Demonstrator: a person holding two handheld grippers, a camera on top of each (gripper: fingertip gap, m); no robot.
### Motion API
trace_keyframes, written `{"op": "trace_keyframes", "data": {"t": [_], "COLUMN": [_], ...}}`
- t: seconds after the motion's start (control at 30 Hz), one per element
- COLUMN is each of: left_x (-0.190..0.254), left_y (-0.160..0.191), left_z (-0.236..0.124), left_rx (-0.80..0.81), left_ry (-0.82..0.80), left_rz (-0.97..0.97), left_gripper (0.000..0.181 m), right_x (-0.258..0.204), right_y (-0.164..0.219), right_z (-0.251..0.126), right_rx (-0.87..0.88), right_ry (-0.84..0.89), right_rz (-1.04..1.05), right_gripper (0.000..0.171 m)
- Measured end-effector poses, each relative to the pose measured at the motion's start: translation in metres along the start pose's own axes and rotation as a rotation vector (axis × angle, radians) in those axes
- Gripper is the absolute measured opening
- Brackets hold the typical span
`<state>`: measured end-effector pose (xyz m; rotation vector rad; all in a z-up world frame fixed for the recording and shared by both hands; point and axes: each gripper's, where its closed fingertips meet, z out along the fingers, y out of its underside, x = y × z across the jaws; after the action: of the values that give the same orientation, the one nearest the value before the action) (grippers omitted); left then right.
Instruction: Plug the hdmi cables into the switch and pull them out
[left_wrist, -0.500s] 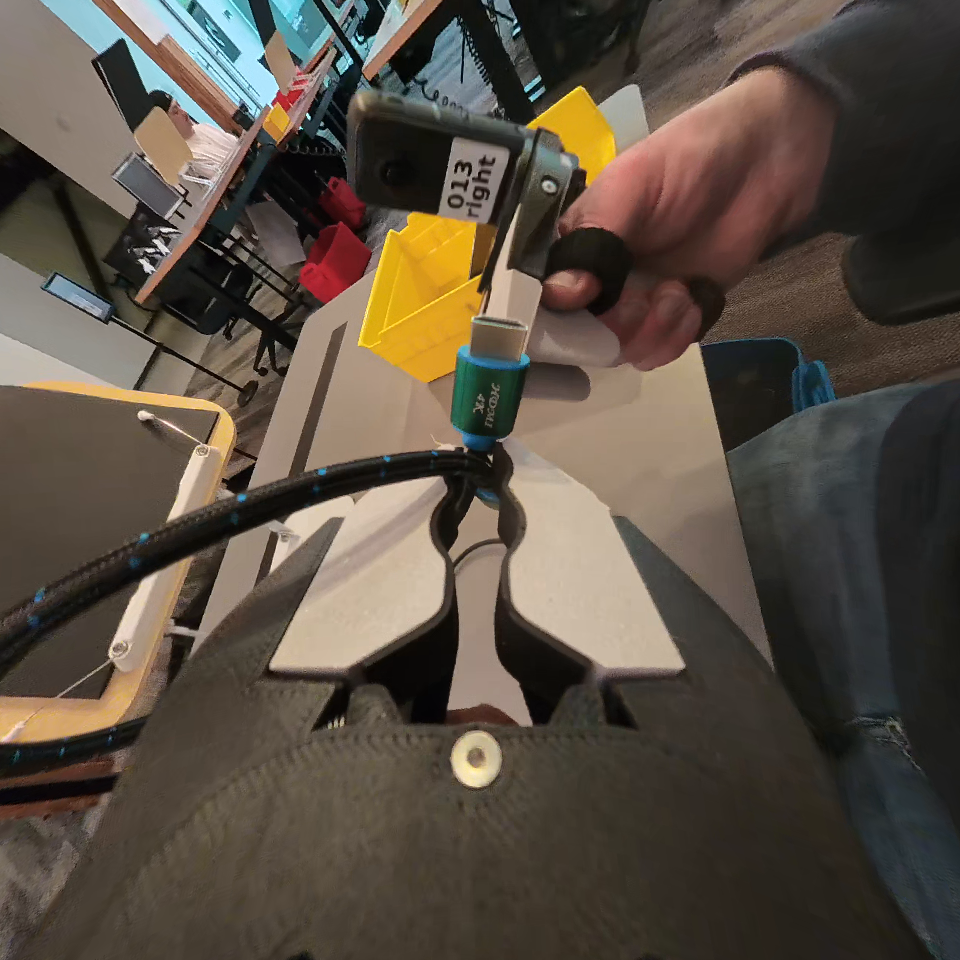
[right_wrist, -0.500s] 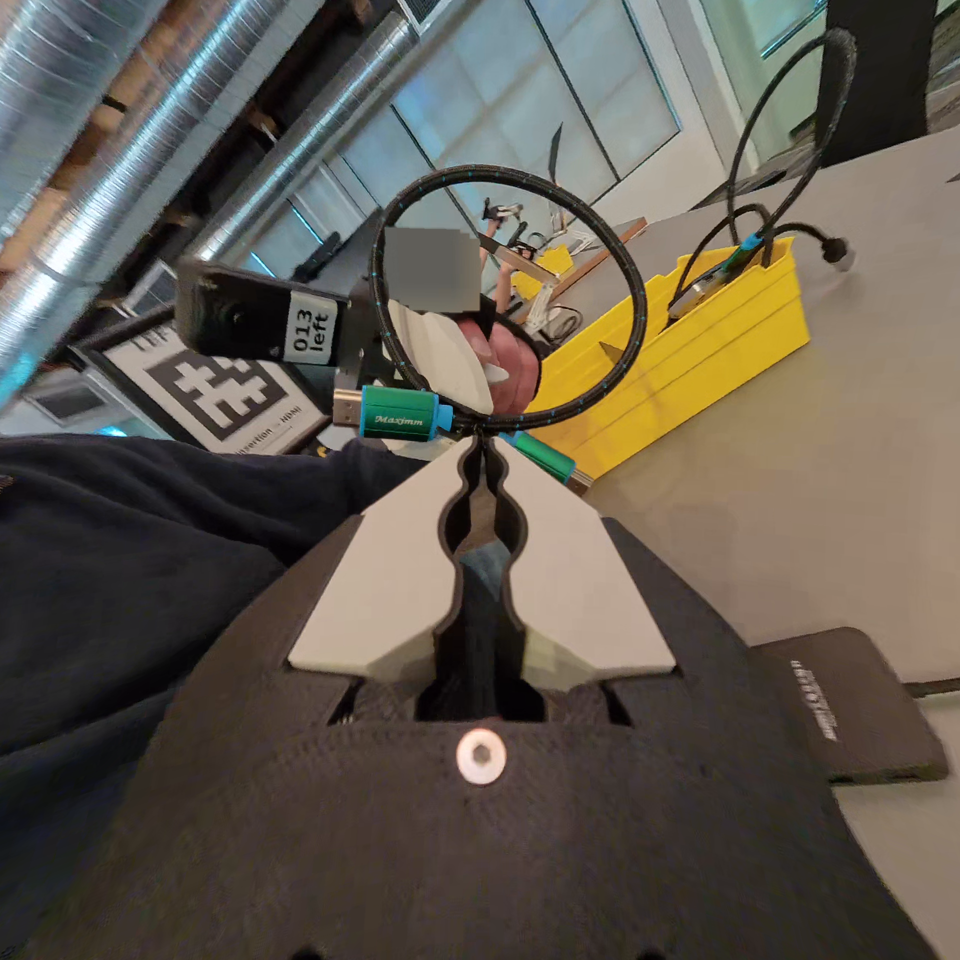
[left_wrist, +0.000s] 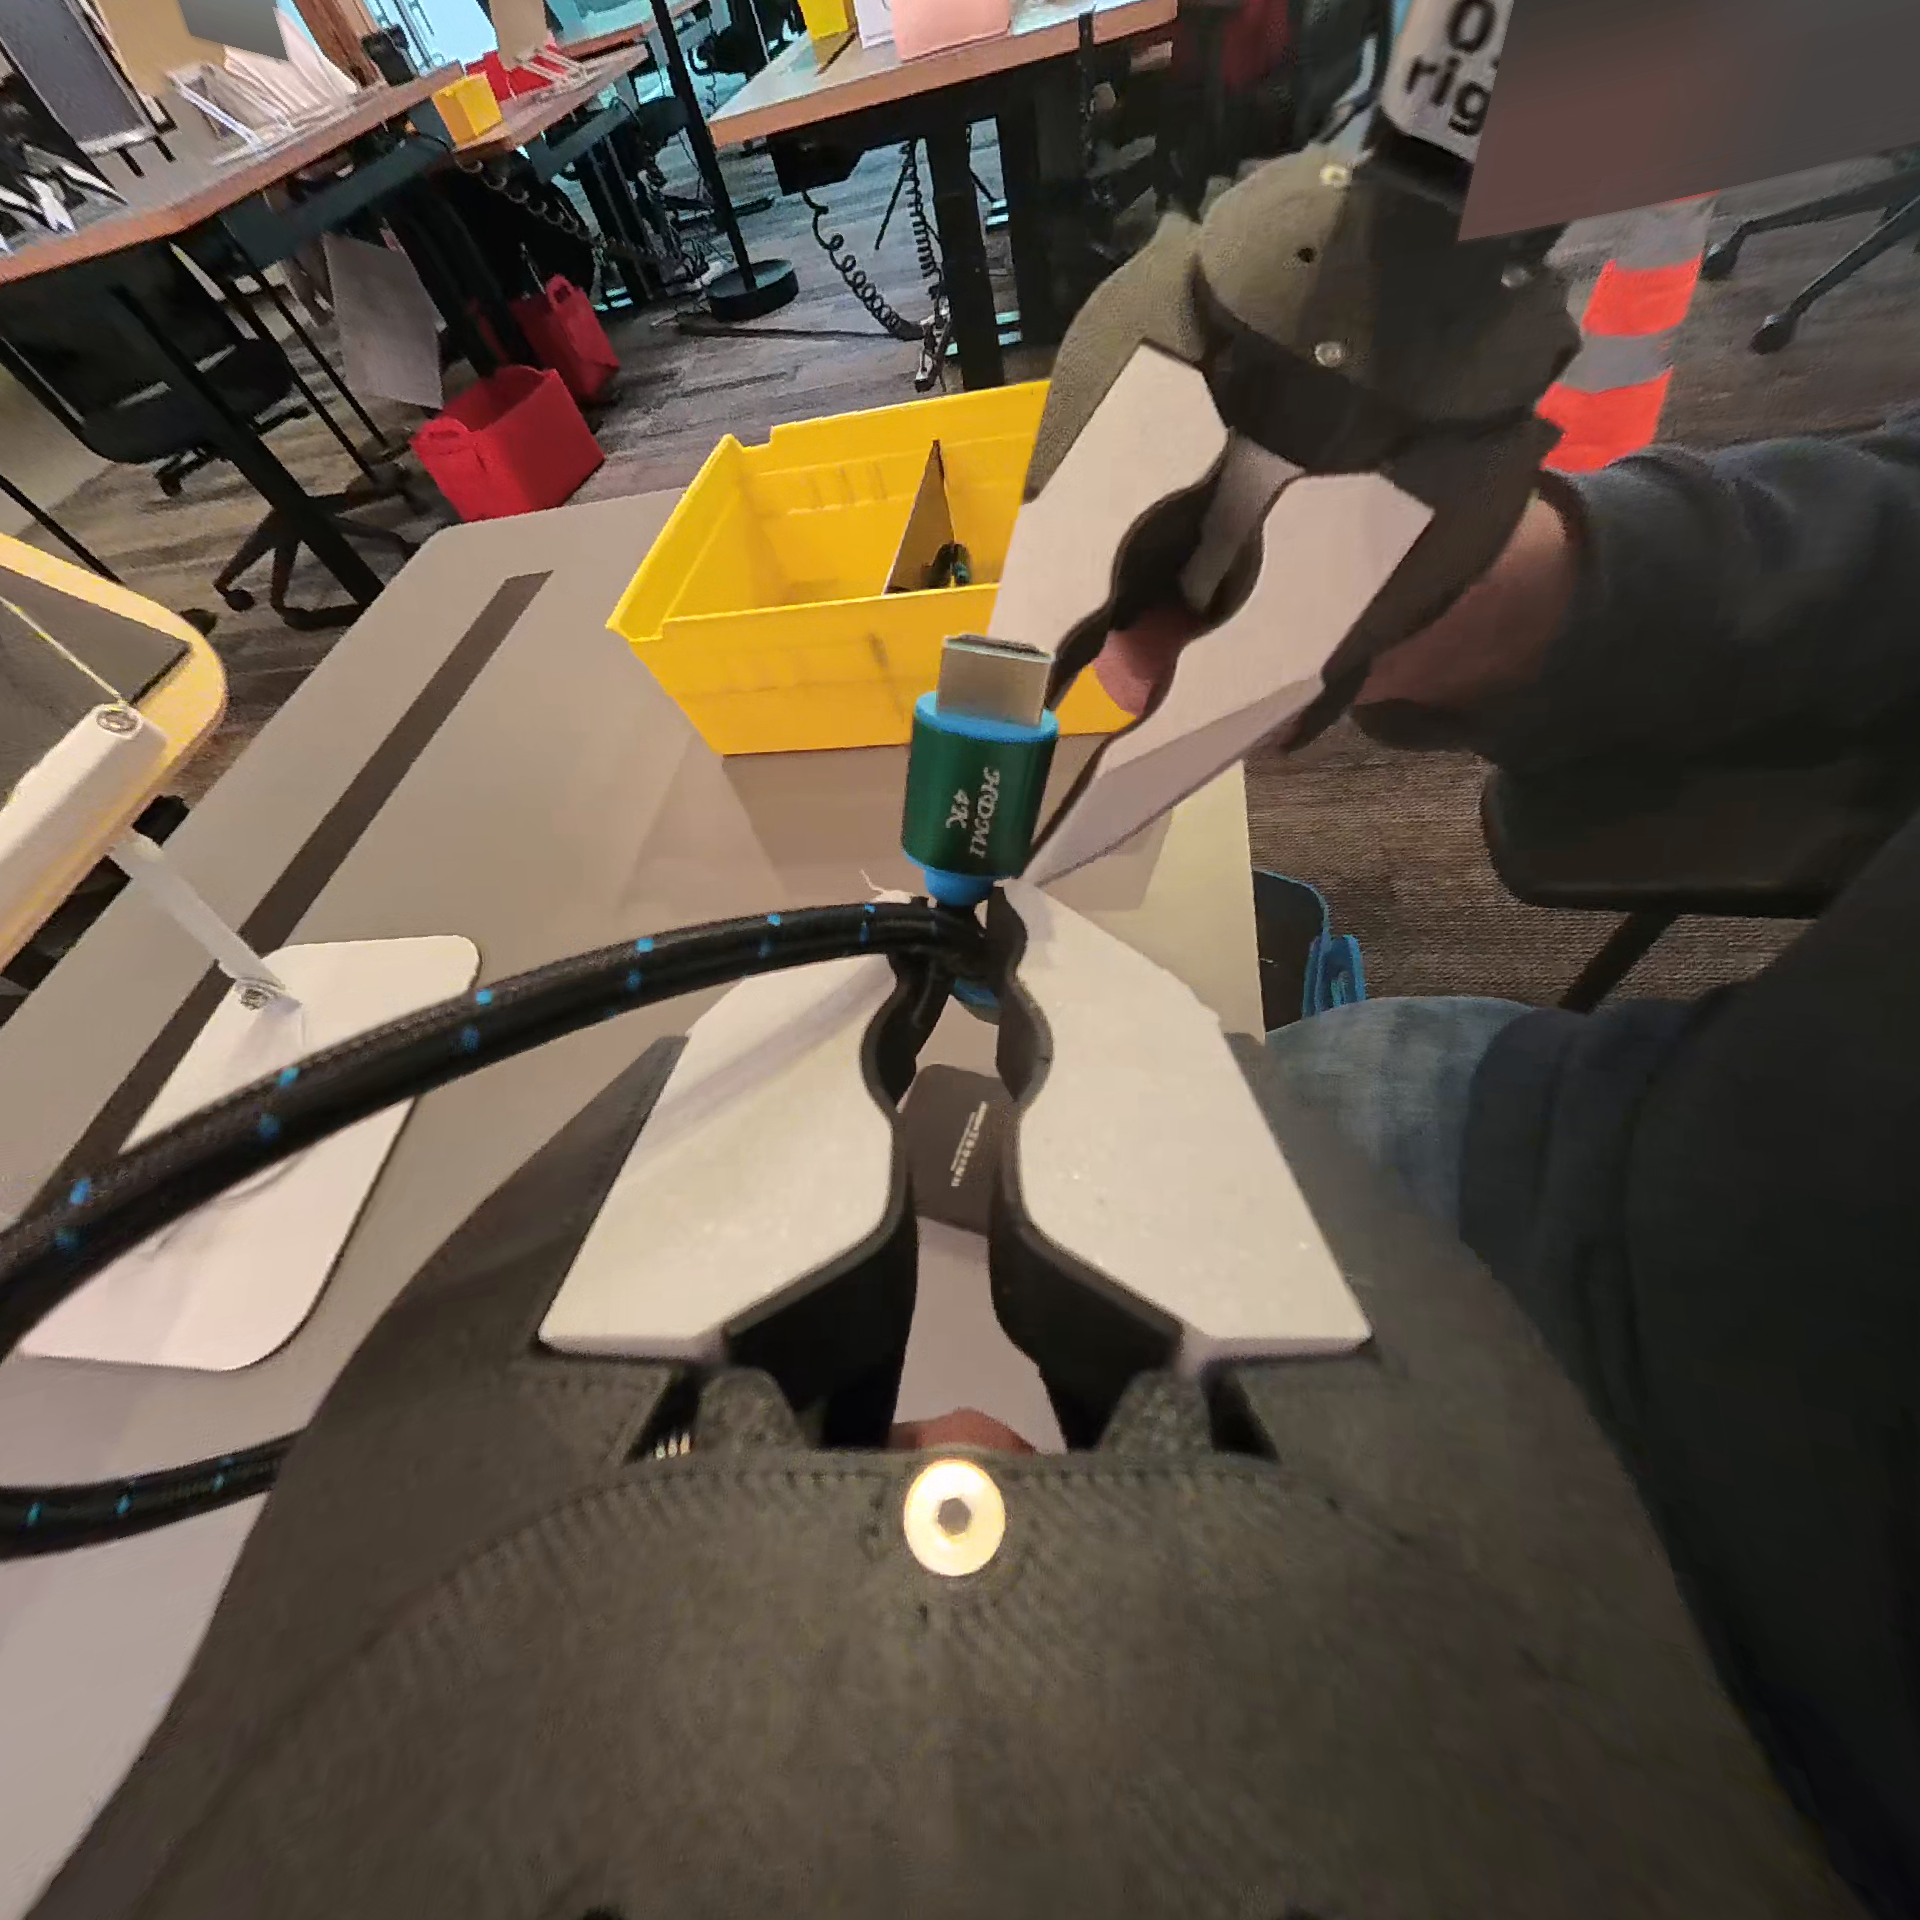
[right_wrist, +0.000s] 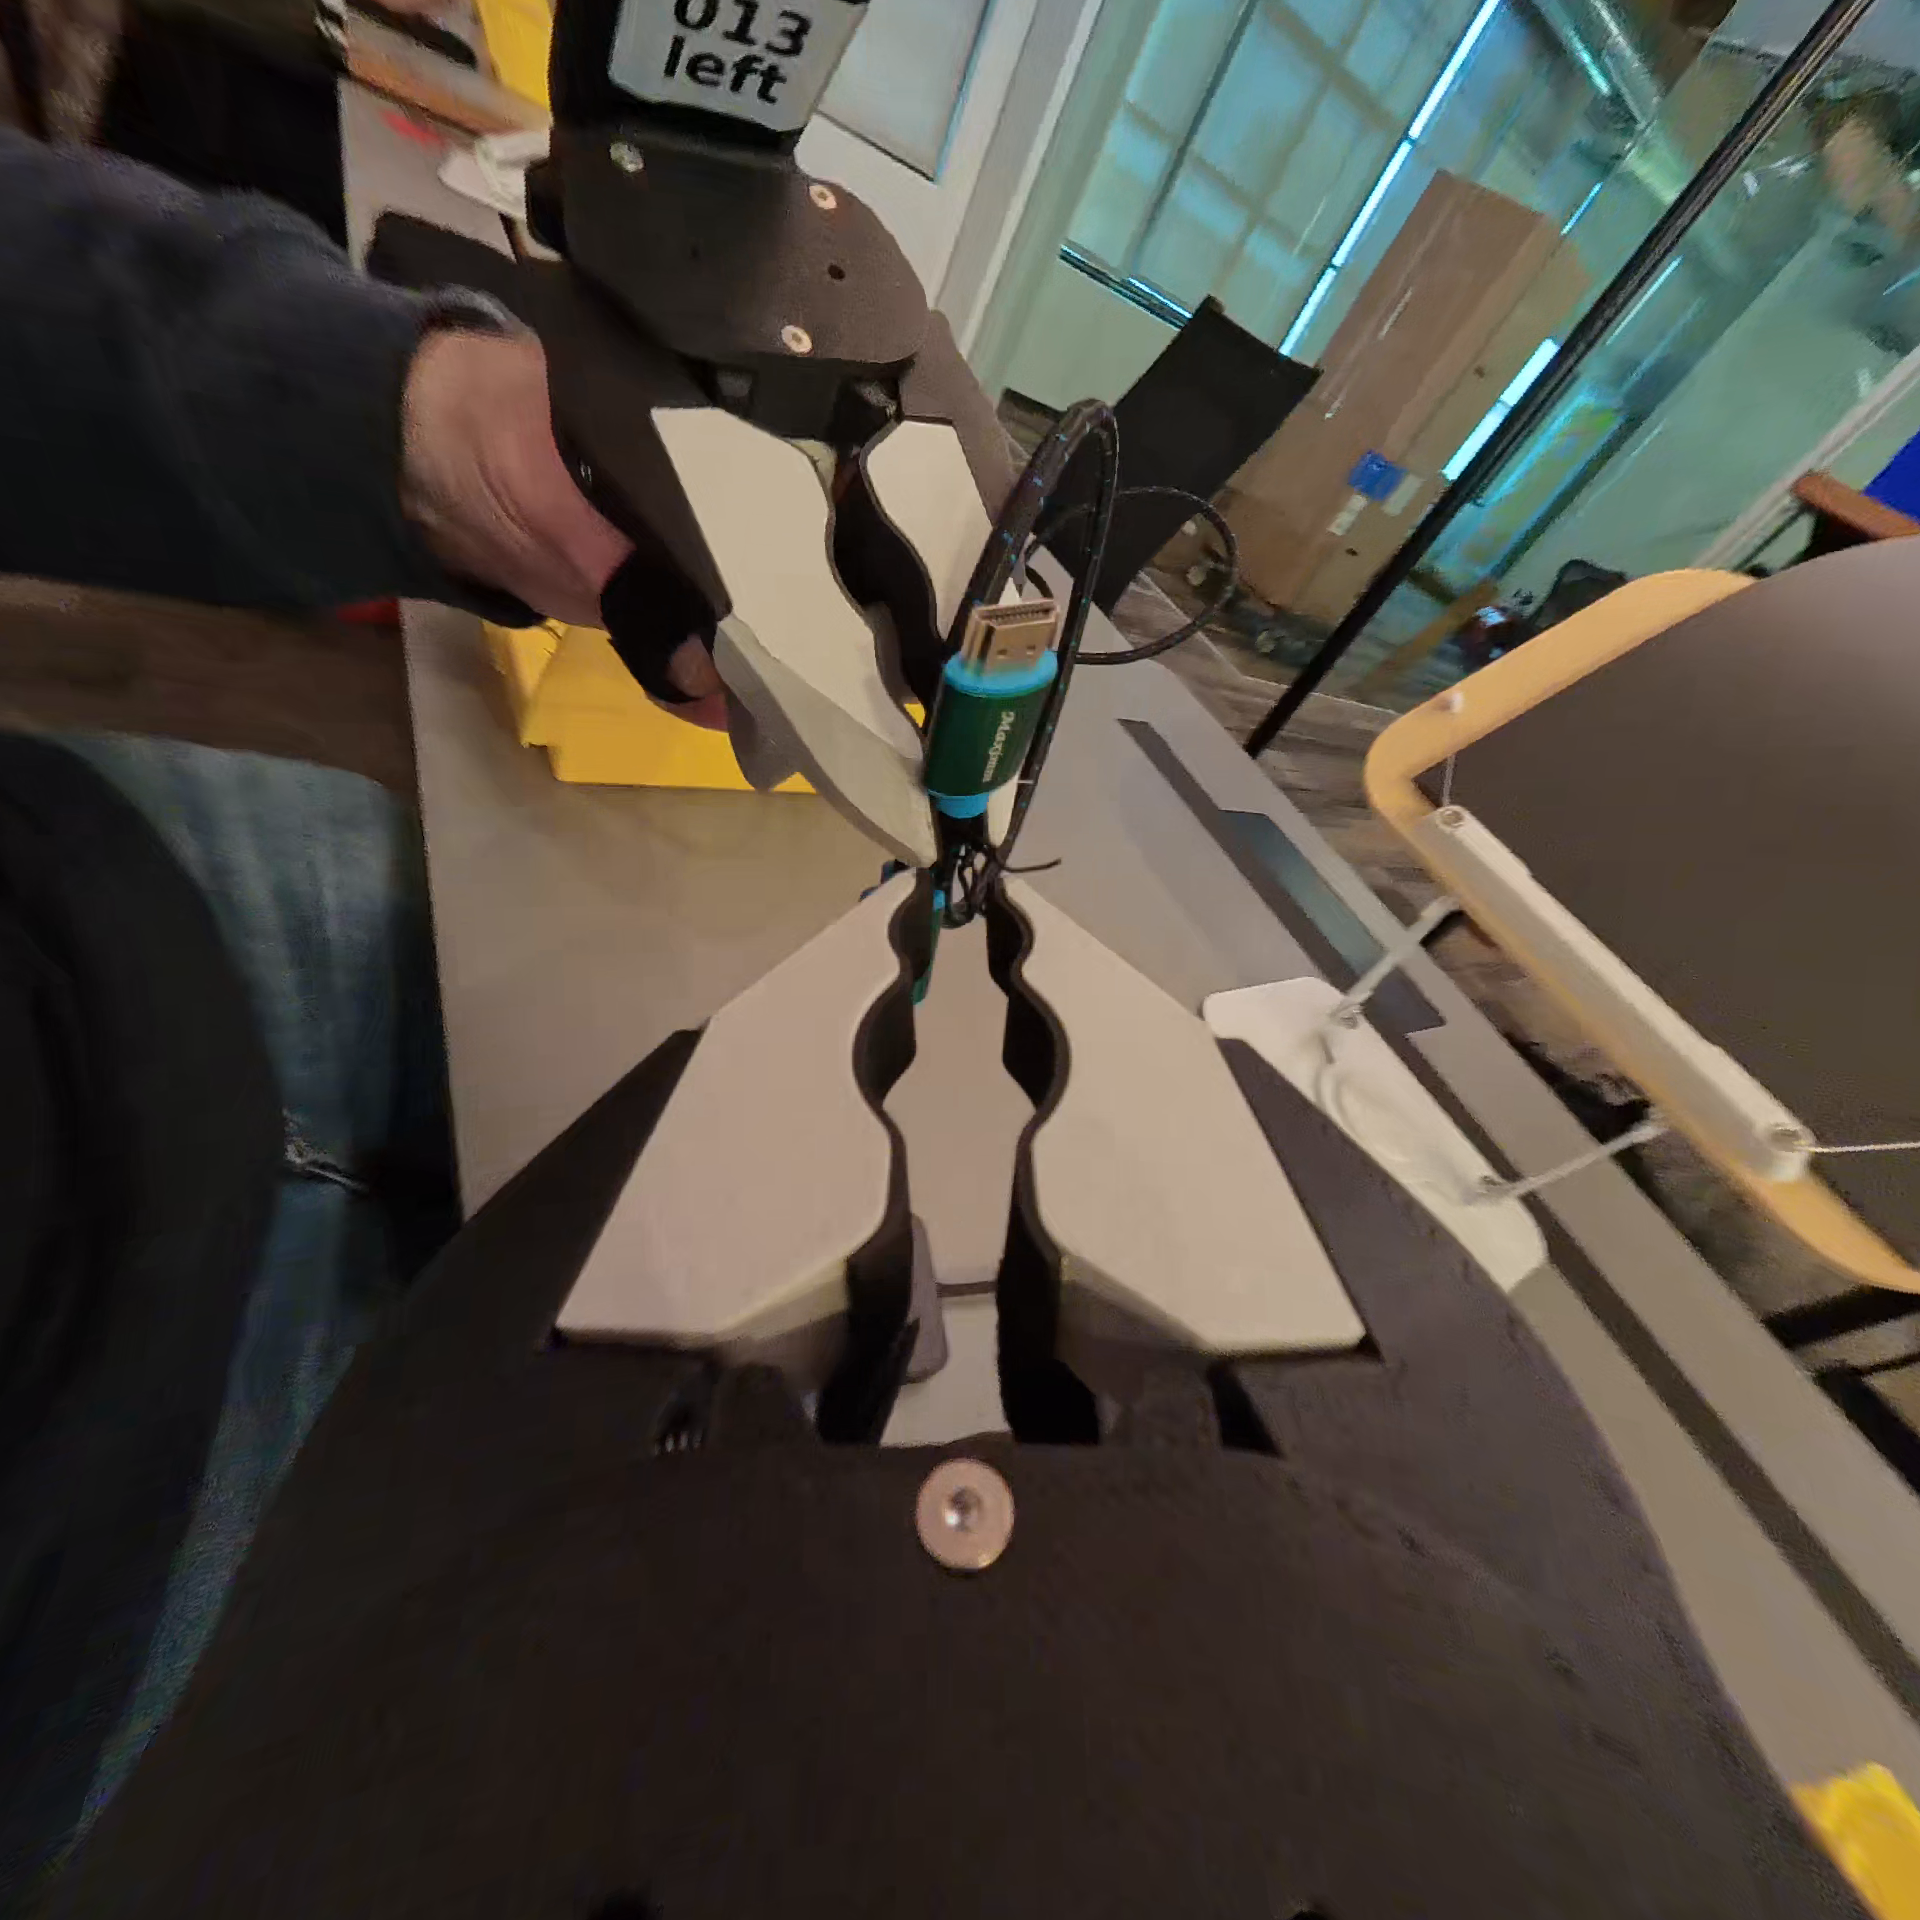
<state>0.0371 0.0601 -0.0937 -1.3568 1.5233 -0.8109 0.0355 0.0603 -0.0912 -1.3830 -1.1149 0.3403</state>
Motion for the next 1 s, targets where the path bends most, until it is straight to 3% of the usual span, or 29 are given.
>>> {"op": "trace_keyframes", "data": {"t": [0.13,0.63,0.87,1.0], "left_x": [0.001,0.0034,0.0034,0.0039], "left_y": [0.0012,0.0004,0.0011,0.0005], "left_z": [0.0012,0.0028,0.0027,0.0023], "left_rx": [-0.006,-0.001,-0.012,-0.012], "left_ry": [0.006,0.018,0.006,0.0], "left_rz": [-0.005,-0.018,0.012,0.036], "left_gripper": [0.01,0.01,0.011,0.01], "right_x": [0.0005,-0.0005,-0.0021,-0.0022], "right_y": [0.0029,0.0081,0.0087,0.0065], "right_z": [0.0023,0.0053,0.0057,0.0042], "right_rx": [-0.038,-0.076,-0.064,-0.014], "right_ry": [0.035,0.042,-0.002,-0.063], "right_rz": [-0.07,-0.104,-0.01,0.142], "right_gripper": [0.0,0.001,0.0,0.0]}}
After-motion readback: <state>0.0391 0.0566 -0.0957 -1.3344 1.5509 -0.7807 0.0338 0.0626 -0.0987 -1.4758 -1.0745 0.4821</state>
